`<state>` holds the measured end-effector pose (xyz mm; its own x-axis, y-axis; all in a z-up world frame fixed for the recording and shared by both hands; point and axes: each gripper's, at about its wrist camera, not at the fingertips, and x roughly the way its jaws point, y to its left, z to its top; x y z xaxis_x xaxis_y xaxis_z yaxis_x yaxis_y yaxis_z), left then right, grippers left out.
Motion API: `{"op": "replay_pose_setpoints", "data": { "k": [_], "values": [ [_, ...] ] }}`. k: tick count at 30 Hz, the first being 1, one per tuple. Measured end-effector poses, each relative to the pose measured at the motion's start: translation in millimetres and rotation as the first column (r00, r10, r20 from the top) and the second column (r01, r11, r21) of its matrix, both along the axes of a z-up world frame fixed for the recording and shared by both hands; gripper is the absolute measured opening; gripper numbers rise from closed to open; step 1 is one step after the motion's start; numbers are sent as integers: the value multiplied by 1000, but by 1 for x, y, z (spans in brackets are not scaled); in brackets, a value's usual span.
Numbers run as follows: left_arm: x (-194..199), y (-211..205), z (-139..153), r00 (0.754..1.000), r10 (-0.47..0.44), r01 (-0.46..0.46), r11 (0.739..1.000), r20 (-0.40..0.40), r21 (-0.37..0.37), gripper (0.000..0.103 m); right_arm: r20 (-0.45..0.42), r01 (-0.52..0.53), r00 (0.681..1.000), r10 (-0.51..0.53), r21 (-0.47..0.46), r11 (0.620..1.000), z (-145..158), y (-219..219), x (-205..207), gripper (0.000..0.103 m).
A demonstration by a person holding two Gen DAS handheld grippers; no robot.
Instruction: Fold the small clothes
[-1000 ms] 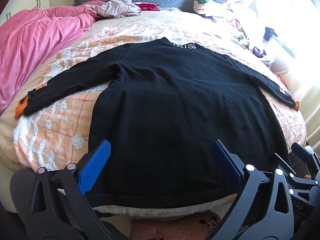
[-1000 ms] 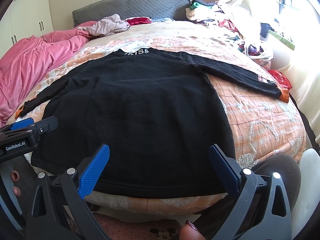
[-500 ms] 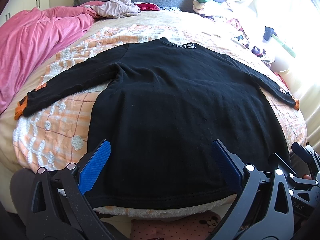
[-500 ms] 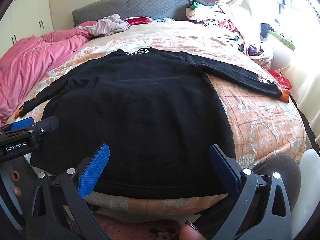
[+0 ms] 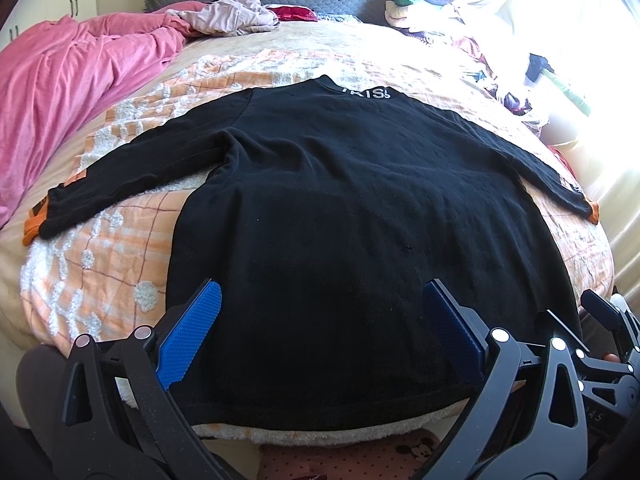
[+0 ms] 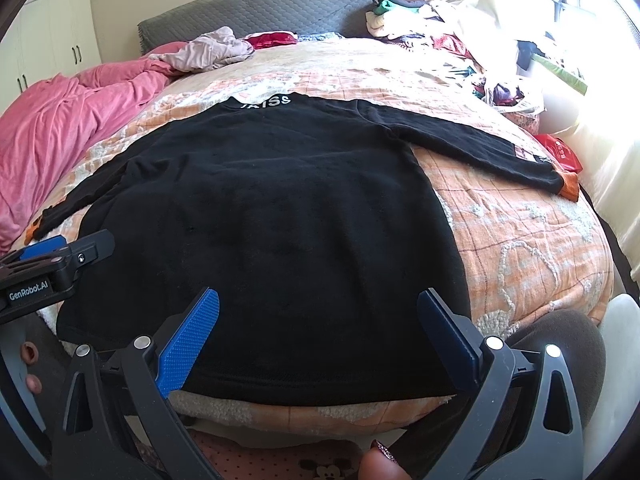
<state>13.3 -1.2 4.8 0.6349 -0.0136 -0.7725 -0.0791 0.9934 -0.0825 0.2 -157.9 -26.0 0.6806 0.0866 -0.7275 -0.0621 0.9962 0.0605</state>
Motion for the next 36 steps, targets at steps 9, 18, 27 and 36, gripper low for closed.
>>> {"op": "replay_pose_setpoints", "data": {
  "k": [9, 18, 27, 36],
  "values": [
    [15, -3, 0, 1000, -10, 10, 1000, 6, -3, 95, 13, 14, 1000, -14, 6, 1000, 6, -8, 19, 99],
    [36, 0, 3, 1000, -1, 1, 1000, 14, -7, 95, 15, 24, 1000, -24, 14, 1000, 15, -19, 47, 99],
    [61, -3, 7, 1000, -3, 3, 1000, 8, -17, 95, -4, 34, 999, -34, 59, 998, 24, -31, 82, 99],
    [91, 1, 19, 999, 26, -25, 999, 19, -24, 95, 50, 31, 998, -34, 66, 997, 53, -30, 119, 99]
  ]
}}
